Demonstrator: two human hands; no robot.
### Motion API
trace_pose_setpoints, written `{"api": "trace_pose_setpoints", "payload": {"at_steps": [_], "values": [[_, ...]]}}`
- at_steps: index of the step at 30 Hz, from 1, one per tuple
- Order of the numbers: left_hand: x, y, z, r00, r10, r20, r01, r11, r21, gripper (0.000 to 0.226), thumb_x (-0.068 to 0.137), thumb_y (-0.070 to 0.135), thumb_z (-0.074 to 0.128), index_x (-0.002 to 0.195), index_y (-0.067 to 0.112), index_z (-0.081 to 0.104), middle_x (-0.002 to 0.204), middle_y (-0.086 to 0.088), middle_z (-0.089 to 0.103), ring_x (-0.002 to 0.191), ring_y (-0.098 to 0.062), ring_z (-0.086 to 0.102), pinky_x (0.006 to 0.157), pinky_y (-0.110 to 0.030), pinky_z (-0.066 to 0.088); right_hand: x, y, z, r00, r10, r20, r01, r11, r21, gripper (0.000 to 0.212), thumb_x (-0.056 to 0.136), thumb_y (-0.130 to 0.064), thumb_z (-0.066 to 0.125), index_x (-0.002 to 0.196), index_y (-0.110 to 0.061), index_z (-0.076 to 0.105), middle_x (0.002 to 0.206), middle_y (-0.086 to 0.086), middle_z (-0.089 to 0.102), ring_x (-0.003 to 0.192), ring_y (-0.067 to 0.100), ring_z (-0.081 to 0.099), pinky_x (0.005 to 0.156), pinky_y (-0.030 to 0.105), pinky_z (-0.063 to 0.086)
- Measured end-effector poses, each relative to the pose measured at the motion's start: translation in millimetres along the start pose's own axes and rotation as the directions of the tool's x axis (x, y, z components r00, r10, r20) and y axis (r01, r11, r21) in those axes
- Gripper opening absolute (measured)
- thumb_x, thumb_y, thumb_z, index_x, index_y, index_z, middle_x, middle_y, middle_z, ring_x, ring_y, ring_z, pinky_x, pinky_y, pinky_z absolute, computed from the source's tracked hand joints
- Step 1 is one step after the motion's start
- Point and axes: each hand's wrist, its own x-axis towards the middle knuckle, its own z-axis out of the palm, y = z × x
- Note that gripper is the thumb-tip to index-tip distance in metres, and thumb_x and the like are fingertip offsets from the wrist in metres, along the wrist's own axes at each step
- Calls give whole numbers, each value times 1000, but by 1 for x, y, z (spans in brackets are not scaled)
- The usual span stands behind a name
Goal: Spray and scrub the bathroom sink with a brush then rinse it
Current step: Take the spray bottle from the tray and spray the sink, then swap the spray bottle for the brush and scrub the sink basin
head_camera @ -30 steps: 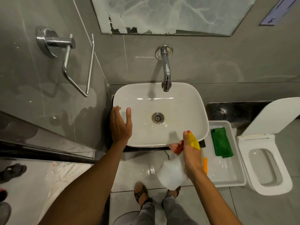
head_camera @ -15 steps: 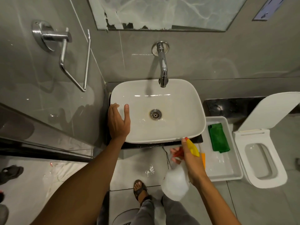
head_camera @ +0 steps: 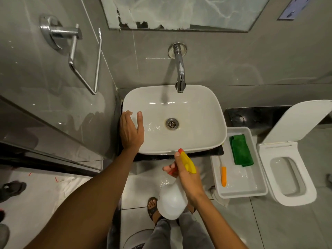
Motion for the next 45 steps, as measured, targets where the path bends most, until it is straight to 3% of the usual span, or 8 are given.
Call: {"api": "trace_pose_setpoints", "payload": {"at_steps": [8,12,20,25,29,32,36,45], "values": [[-9,11,5,976,169,134,-188,972,143,65,108,55,46,143,2,62,155,-20,62,148,-40,55,125,-57,43,9,-13,-59,984,-98,-146,110,991,75,53,103,-53,57,107,-3,72,94,16,81,98,25,81,99,37,61],[-28,34,31,930,274,246,-310,943,119,62,106,51,54,140,-1,64,155,-22,62,150,-41,54,127,-53,43,17,-12,-120,942,-89,-323,127,987,100,44,102,-54,59,81,-19,74,90,15,81,93,25,80,97,40,61],[-95,118,126,744,425,516,-521,852,50,79,104,66,51,156,7,51,173,-13,44,165,-31,34,135,-49,30,47,15,-258,778,-9,-628,116,985,129,44,91,-65,66,88,-23,81,88,5,83,95,23,80,99,41,58],[-122,164,189,616,544,569,-674,738,24,99,99,81,44,165,7,43,178,-10,35,170,-26,25,138,-39,21,77,31,-311,712,-53,-700,102,994,28,24,87,-76,62,81,-59,78,85,-28,80,84,-16,72,86,23,53],[-136,168,225,514,544,663,-758,650,54,106,99,85,40,173,11,26,184,-6,18,173,-22,11,140,-43,14,113,57,-343,737,-92,-670,107,994,-18,31,95,-62,66,85,-37,83,88,-11,83,86,-5,76,76,1,51],[-139,163,234,487,537,689,-808,577,122,105,101,81,42,174,8,20,186,-8,12,174,-23,4,141,-47,10,137,79,-361,727,-130,-674,132,990,-48,39,95,-56,70,89,-18,80,84,13,78,71,8,72,67,12,56],[-140,164,238,483,475,736,-827,524,205,107,101,86,31,176,12,11,187,-4,0,172,-17,-14,141,-45,2,163,101,-374,735,-121,-667,117,992,-51,17,94,-48,75,92,-32,76,84,13,75,77,26,74,71,38,61],[-142,167,240,505,484,715,-825,514,234,104,101,86,38,172,10,30,185,-6,12,173,-16,-11,137,-32,-18,180,143,-377,715,-157,-681,61,985,-163,21,96,-47,71,105,-28,74,100,-35,73,100,-21,68,84,-4,47]]}}
